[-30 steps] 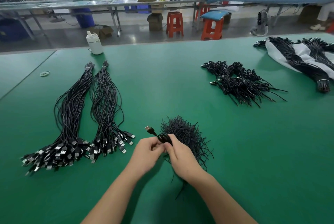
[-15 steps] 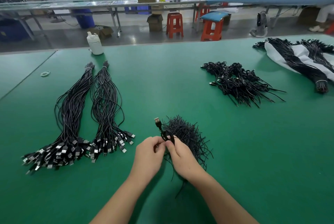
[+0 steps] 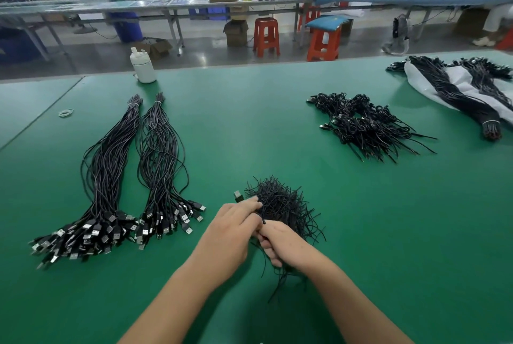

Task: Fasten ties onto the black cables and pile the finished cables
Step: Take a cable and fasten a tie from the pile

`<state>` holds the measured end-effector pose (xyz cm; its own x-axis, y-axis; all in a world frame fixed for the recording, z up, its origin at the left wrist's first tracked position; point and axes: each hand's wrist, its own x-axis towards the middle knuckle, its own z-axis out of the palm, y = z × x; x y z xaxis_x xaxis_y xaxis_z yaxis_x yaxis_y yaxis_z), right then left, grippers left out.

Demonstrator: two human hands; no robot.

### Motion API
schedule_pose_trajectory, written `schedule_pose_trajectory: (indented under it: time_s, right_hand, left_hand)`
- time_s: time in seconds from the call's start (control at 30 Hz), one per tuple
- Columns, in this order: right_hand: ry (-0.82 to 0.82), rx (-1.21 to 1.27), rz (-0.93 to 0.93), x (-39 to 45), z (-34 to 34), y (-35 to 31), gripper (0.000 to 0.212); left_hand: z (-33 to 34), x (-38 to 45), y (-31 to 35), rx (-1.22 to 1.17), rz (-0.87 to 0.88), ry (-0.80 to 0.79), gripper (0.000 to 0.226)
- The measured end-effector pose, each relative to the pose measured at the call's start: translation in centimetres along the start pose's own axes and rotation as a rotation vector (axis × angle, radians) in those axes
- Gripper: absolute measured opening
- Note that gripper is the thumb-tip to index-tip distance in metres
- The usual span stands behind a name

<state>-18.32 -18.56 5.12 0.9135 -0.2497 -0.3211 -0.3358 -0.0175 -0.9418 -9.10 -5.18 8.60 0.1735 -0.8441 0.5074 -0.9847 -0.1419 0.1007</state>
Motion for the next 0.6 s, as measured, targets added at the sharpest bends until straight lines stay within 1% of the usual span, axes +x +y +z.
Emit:
schedule_pose_trajectory:
  time_s: [0.07,0.1,0.13,0.2,0.27,0.33,0.4,0.5,0.6]
  right_hand:
    - [-0.046,0.046,0.018,-0.2,0.0,0.0,0.011]
    - [-0.063,0.043,0.016,-0.3,0.1,0.0,0.010]
    - [-0.069,0.013,0.004,-0.4,0.3,0.0,0.014]
    - [-0.034,-0.134,-0.050,-0.7,0.6,-0.1,0.027]
    - [0.049,-0.386,-0.150,-0.8,0.7,-0.4,0.035]
    - [0.133,-0.575,-0.233,-1.0,0.8,-0.6,0.033]
    - [0.194,-0.675,-0.290,-1.3,0.8,-0.7,0.029]
    - [0.238,-0.833,-0.352,-1.6,0.5,-0.6,0.026]
    - [0.284,-0.977,-0.420,-1.7,0.2,-0.4,0.032]
  left_hand:
    - [-0.1,0.1,0.0,-0.118,-0.120,-0.002,0.026]
    - [-0.2,0.1,0.1,-0.170,-0.185,-0.006,0.022]
    - [-0.2,0.2,0.2,-0.207,-0.248,-0.009,0.016]
    - [-0.2,0.3,0.2,-0.270,-0.373,-0.007,0.014]
    - [-0.1,0.5,0.2,-0.346,-0.507,-0.013,0.015]
    - [-0.3,0.7,0.3,-0.419,-0.615,-0.007,0.016]
    - [-0.5,1.0,0.4,-0.482,-0.710,-0.015,0.016]
    - [-0.6,1.4,0.0,-0.582,-0.843,-0.102,0.016]
    - [-0.5,1.6,-0.7,-0.759,-0.924,-0.179,0.016]
